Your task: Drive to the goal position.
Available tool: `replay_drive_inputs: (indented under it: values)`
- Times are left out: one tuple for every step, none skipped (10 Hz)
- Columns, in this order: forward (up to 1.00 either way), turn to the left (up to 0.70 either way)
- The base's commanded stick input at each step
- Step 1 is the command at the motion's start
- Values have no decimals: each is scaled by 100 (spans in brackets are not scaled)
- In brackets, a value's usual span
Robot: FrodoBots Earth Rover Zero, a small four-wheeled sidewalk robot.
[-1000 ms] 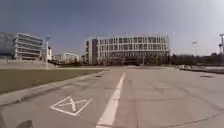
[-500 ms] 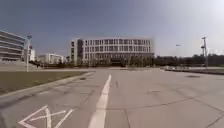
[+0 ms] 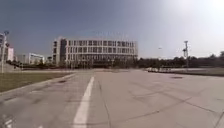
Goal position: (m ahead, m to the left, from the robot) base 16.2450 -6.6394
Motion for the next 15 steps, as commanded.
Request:
replay_drive_inputs:
  values:
    - [70, 0]
    - [70, 0]
    - [70, 0]
    - [70, 0]
    - [70, 0]
    - [70, 0]
    - [70, 0]
    - [70, 0]
    - [70, 0]
    - [70, 0]
    - [70, 0]
    - [70, 0]
    - [70, 0]
    - [70, 0]
    - [70, 0]
